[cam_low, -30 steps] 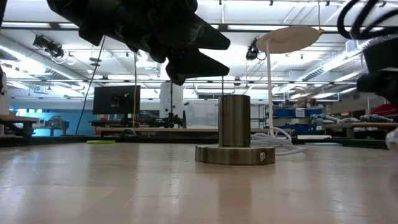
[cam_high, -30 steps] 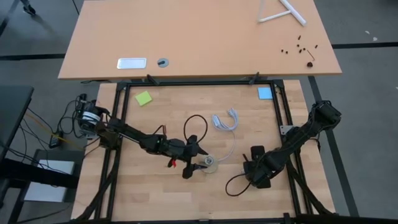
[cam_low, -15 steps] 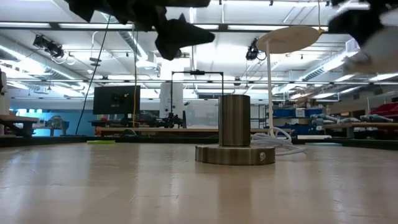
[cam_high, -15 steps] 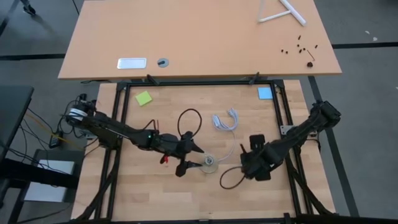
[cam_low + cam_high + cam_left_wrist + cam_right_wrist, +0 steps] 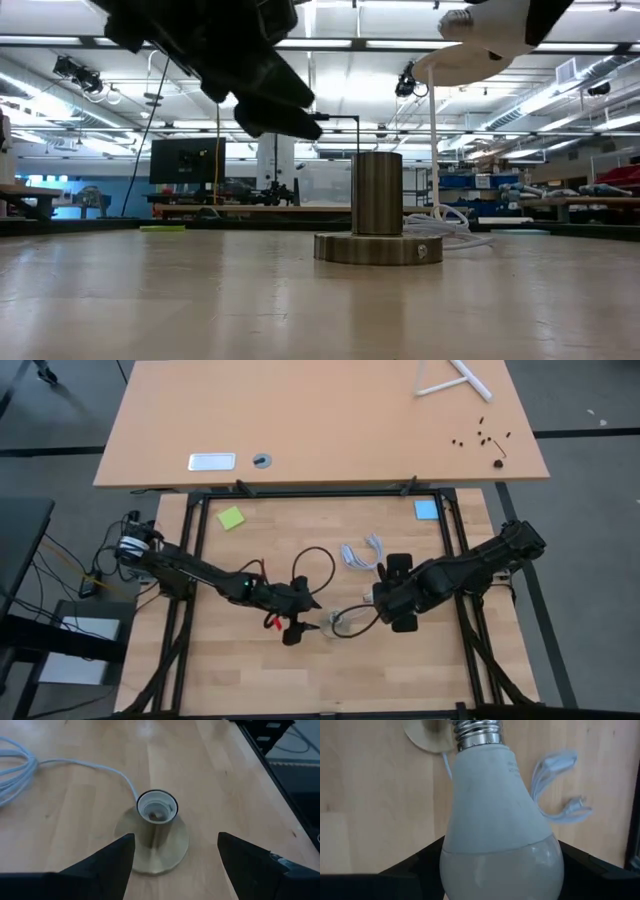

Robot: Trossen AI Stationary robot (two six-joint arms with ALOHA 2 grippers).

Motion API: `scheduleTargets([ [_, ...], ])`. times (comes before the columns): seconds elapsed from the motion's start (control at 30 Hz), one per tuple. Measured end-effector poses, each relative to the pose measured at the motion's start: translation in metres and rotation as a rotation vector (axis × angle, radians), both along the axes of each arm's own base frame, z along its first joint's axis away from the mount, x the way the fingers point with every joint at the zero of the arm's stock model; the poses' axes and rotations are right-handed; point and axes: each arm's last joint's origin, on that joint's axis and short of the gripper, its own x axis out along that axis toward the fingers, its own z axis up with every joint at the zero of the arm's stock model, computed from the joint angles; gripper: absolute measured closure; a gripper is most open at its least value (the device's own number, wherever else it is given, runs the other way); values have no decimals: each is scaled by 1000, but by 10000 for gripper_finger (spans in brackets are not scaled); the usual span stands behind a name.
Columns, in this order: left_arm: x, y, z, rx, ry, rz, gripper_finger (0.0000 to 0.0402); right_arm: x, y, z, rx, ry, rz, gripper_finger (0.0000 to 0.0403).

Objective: Screw lightbulb
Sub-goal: Insert the lightbulb into the lamp

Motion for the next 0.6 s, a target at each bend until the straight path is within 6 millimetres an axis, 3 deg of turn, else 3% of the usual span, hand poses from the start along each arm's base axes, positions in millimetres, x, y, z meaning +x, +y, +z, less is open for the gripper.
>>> scheduleTargets([
  [0.17, 6, -2, -2, -25, -43, -19, 126, 3, 1, -1, 6, -24, 27, 121],
  [0.43, 14, -5, 15, -88, -236, -39, 139, 4, 2, -1, 11, -36, 27, 121],
  [0.6, 17, -3, 24, -107, -339, 40, 130, 7, 2, 0, -2, -75, 29, 121],
])
